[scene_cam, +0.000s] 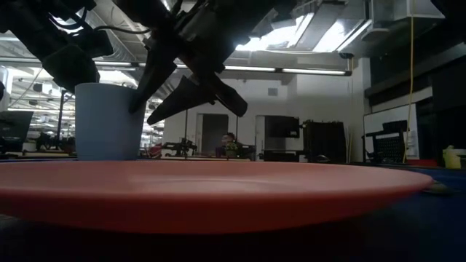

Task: Pick and place plate/cup/fork/spoon on tray
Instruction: Put the orange fork on the blue serving tray between the pink plate and black spoon

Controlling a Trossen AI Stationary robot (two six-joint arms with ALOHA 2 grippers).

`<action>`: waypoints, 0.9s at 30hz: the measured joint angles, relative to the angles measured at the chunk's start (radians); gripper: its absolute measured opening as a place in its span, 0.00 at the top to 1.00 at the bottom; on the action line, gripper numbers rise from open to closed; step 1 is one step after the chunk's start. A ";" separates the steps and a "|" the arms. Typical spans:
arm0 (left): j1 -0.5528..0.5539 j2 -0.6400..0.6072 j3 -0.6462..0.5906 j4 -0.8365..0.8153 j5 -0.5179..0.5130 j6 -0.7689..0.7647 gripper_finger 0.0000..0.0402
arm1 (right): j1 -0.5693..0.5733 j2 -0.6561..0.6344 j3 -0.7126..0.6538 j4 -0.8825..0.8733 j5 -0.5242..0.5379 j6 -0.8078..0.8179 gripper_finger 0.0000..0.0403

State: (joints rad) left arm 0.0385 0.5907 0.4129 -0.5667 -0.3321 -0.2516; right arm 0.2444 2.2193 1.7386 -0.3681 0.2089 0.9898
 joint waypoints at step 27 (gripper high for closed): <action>0.000 0.000 0.000 0.010 0.002 0.046 1.00 | -0.362 -0.108 0.006 -0.779 -0.047 -0.862 0.72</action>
State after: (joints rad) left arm 0.0383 0.5903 0.4129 -0.5568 -0.3305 -0.2056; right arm -0.1173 2.1113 1.7451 -1.1466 0.1623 0.1279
